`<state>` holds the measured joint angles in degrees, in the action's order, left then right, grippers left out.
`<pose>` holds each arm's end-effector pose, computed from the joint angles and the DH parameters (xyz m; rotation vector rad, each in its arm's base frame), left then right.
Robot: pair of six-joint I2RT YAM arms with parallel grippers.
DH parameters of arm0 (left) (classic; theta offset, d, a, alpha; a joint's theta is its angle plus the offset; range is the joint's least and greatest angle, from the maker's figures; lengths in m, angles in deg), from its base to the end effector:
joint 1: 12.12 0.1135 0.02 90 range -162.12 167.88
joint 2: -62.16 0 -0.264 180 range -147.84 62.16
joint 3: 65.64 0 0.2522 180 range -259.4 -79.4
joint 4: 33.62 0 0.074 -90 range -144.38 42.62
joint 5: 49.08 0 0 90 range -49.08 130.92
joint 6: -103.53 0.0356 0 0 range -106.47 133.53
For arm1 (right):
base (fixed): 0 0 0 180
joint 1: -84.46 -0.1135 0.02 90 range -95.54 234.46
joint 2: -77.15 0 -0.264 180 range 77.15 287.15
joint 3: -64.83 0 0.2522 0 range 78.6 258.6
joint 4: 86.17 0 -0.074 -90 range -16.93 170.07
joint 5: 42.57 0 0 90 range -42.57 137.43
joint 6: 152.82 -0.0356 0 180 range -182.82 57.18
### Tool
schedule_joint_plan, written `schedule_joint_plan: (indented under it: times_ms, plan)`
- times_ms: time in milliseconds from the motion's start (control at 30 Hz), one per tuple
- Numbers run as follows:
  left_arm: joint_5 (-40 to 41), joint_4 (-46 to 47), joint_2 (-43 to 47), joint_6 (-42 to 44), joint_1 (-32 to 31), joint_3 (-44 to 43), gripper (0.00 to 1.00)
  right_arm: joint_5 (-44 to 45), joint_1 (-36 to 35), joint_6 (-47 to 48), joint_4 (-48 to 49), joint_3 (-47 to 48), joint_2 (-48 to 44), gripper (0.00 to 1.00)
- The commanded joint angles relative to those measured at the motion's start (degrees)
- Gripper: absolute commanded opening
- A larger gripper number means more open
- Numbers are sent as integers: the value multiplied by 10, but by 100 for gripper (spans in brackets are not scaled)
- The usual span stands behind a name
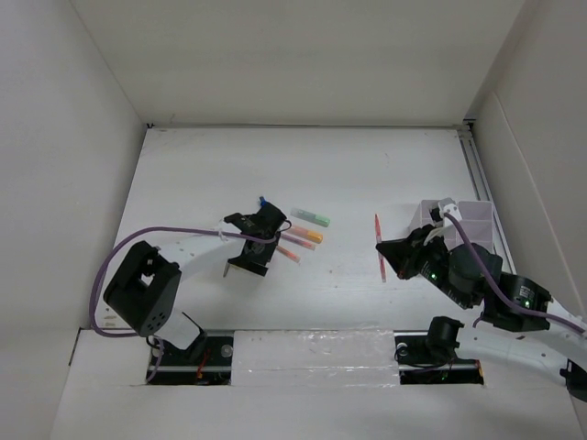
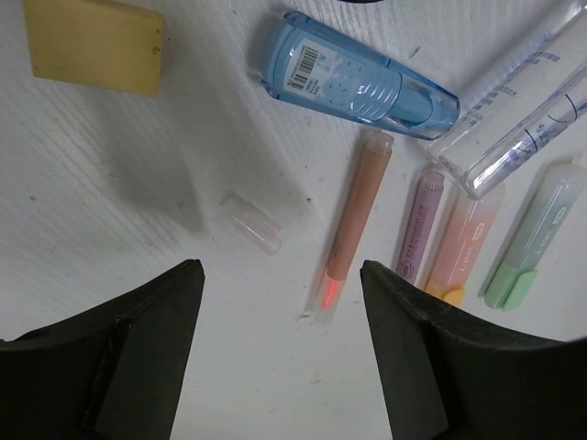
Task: Sort the stationery into containers
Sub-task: Grab a piece of stationery with the left arm
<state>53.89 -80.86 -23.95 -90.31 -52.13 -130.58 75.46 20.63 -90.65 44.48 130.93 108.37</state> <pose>0.2175 -0.1721 0.1847 -1.5228 2.3309 -0.4064 0.0605 0.0852 0.3682 -0.2270 1.8341 0.6927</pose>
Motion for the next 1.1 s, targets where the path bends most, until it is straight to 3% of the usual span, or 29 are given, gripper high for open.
schedule_joint_plan:
  times_ms: [0,133,400,567,700,867,1067]
  plan:
    - [44,-22,28,-24,3,-12,65,-3,-2,9,12,1,1,0]
    - [58,-67,47,-12,3,-32,67,-3,-2,9,18,1,6,0]
    - [163,-183,114,21,3,-103,72,2,-2,9,18,1,6,0]
    - [190,-131,159,130,3,-93,94,2,-2,9,18,1,19,0]
    - [219,-147,165,208,3,-115,99,2,-2,9,18,1,19,0]
    - [126,-30,170,536,3,-145,99,7,-2,9,-3,7,30,0]
    - [73,-67,192,713,-27,-197,99,-7,-2,31,-9,18,59,0]
